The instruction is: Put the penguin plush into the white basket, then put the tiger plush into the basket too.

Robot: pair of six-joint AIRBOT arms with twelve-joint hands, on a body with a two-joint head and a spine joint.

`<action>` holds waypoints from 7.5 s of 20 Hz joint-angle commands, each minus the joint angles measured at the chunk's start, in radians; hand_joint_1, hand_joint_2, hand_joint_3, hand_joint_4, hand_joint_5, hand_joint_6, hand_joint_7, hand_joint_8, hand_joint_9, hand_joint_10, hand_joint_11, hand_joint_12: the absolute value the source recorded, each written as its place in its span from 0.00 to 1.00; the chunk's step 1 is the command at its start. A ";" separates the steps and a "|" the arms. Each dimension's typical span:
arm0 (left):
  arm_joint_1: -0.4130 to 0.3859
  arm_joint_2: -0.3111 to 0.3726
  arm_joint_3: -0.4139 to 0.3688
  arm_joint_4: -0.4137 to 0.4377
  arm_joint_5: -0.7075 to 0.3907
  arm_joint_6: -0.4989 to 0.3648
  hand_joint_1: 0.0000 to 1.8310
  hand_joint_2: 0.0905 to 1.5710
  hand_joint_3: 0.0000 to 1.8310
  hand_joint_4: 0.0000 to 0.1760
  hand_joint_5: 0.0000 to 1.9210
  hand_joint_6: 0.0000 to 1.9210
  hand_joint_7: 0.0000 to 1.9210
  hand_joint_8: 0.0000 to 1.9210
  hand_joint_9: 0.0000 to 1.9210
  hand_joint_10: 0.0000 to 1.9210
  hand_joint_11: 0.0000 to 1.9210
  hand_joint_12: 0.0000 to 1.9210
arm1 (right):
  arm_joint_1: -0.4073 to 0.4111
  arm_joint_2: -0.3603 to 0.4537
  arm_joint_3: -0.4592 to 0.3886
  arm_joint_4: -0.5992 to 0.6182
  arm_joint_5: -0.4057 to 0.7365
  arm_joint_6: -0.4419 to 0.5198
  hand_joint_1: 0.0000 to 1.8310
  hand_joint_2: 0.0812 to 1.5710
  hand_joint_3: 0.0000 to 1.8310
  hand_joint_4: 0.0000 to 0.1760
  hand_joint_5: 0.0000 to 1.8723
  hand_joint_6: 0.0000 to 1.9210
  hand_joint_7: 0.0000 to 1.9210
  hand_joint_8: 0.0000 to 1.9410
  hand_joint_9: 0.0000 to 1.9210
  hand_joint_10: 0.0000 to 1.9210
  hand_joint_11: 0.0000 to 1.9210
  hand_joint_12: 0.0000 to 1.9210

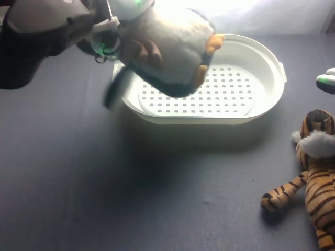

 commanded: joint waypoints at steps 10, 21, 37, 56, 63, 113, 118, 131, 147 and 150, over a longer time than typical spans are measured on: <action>0.022 -0.042 0.078 -0.114 -0.041 0.012 0.64 0.75 0.00 0.07 0.41 0.67 0.45 0.62 0.51 0.41 0.46 0.59 | 0.006 -0.007 0.004 0.013 0.121 0.008 0.33 0.76 0.00 0.18 0.16 0.00 0.13 0.00 0.13 0.00 0.15 0.02; 0.061 -0.054 0.093 -0.152 -0.041 0.012 0.58 0.65 0.00 0.45 0.29 0.00 0.29 0.00 0.27 0.00 0.14 0.26 | 0.006 -0.009 0.006 0.014 0.121 0.011 0.33 0.77 0.00 0.14 0.16 0.00 0.13 0.00 0.13 0.00 0.15 0.02; 0.074 -0.004 -0.009 -0.051 -0.129 0.012 0.58 0.61 0.00 1.00 0.00 0.00 0.01 0.00 0.05 0.00 0.02 0.25 | 0.004 -0.012 0.006 0.015 0.122 0.014 0.37 0.77 0.00 0.11 0.16 0.00 0.12 0.00 0.11 0.00 0.15 0.01; 0.378 0.317 -0.413 0.599 -0.622 0.012 0.51 0.55 0.00 0.93 0.00 0.00 0.00 0.00 0.01 0.00 0.03 0.01 | -0.006 -0.015 -0.007 0.016 0.154 0.035 0.43 0.70 0.00 0.00 0.16 0.00 0.13 0.00 0.15 0.00 0.18 0.02; 0.612 0.380 -0.454 0.675 -0.867 0.012 0.48 0.50 0.00 0.98 0.00 0.00 0.00 0.00 0.00 0.00 0.00 0.00 | -0.012 -0.015 -0.011 0.017 0.155 0.038 0.42 0.70 0.00 0.16 0.16 0.00 0.13 0.00 0.15 0.00 0.19 0.02; 0.975 0.389 -0.521 0.607 -1.259 -1.538 0.51 0.54 0.00 1.00 0.00 0.00 0.00 0.00 0.00 0.00 0.01 0.00 | -0.135 0.105 -0.104 -0.039 0.282 0.016 0.43 0.70 0.00 0.33 0.22 0.00 0.27 0.00 0.32 0.00 0.18 0.39; 0.975 0.382 -0.521 0.602 -1.260 -1.538 0.51 0.55 0.01 1.00 0.00 0.00 0.00 0.00 0.00 0.00 0.02 0.01 | -0.214 0.158 -0.148 -0.039 0.356 -0.013 0.40 0.70 0.00 0.54 0.23 0.00 0.26 0.00 0.31 0.00 0.14 0.45; 0.975 0.360 -0.512 0.596 -1.260 -1.548 0.49 0.57 0.01 1.00 0.00 0.00 0.00 0.00 0.00 0.00 0.01 0.00 | -0.257 0.171 -0.127 -0.070 0.132 -0.033 0.47 0.65 0.00 0.00 0.29 0.00 0.31 0.00 0.38 0.03 0.19 0.61; 0.976 0.351 -0.514 0.587 -1.260 -1.554 0.48 0.59 0.00 1.00 0.00 0.00 0.00 0.00 0.00 0.00 0.00 0.00 | -0.063 0.070 -0.071 -0.215 -0.148 -0.036 0.52 0.59 0.00 0.07 0.27 0.00 0.32 0.00 0.36 0.00 0.19 0.37; 0.976 0.350 -0.514 0.587 -1.261 -1.554 0.48 0.59 0.00 1.00 0.00 0.00 0.00 0.00 0.00 0.00 0.02 0.01 | -0.046 0.062 -0.063 -0.218 -0.199 -0.057 0.55 0.58 0.00 0.10 0.25 0.00 0.32 0.00 0.35 0.00 0.20 0.27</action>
